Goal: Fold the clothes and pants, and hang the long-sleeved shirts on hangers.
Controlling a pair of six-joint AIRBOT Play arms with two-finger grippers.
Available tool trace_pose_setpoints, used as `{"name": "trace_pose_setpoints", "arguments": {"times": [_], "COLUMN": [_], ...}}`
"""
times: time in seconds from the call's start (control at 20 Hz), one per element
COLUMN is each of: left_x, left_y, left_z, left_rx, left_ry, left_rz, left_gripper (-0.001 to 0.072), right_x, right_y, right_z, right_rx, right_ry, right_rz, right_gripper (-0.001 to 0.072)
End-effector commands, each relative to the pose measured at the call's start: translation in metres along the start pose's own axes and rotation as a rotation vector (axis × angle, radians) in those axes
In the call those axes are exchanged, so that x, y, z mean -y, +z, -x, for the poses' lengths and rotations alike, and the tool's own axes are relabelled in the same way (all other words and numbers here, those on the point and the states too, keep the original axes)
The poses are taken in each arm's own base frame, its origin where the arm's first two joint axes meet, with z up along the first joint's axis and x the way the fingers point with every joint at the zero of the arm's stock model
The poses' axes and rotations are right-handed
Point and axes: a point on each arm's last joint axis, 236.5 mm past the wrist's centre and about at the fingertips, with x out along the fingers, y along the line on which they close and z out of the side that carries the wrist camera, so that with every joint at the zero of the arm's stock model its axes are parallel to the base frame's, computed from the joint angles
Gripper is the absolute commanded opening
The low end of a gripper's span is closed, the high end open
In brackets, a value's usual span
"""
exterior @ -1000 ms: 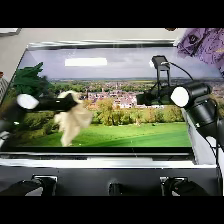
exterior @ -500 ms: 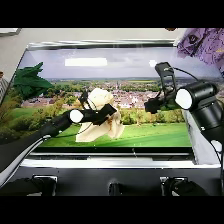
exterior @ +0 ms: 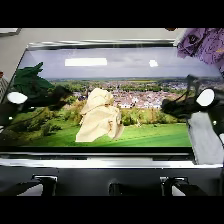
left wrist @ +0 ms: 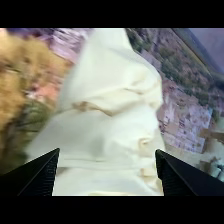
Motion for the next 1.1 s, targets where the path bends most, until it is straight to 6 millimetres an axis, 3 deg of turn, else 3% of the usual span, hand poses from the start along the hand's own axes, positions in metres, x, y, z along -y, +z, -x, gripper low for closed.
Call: {"name": "trace_pose_setpoints", "arguments": {"times": [0.0,0.1,0.2,0.3,0.4,0.55,0.95,1.0,1.05], "left_x": [-0.038,-0.046,-0.050,-0.051,-0.050,-0.050,-0.054,-0.057,-0.061], "left_y": [0.020,0.026,0.030,0.030,0.029,0.029,0.027,0.025,0.021], "left_z": [0.036,0.042,0.046,0.046,0.046,0.046,0.042,0.038,0.032], "left_rx": [-0.010,-0.002,0.008,0.009,0.004,0.002,-0.009,-0.025,-0.050], "left_ry": [0.025,0.030,0.033,0.033,0.033,0.033,0.038,0.041,0.047], "left_rz": [0.049,0.071,0.084,0.086,0.085,0.085,0.093,0.100,0.110], "left_gripper": [0.0681,0.0678,0.0675,0.0672,0.0672,0.0672,0.0673,0.0673,0.0673], "right_x": [-0.046,-0.055,-0.078,-0.106,-0.121,-0.127,-0.128,-0.129,-0.131], "right_y": [-0.041,-0.067,-0.087,-0.103,-0.113,-0.115,-0.117,-0.119,-0.122], "right_z": [-0.049,-0.081,-0.105,-0.122,-0.137,-0.152,-0.167,-0.168,-0.167], "right_rx": [-0.168,-0.233,-0.279,-0.310,-0.316,-0.281,-0.260,-0.263,-0.262], "right_ry": [0.317,0.308,0.343,0.400,0.410,0.388,0.366,0.368,0.374], "right_rz": [-0.136,-0.100,-0.068,-0.038,-0.034,-0.021,-0.025,-0.007,0.027], "right_gripper": [0.0446,0.0466,0.0491,0.0494,0.0494,0.0493,0.0458,0.0298,0.0072]}}
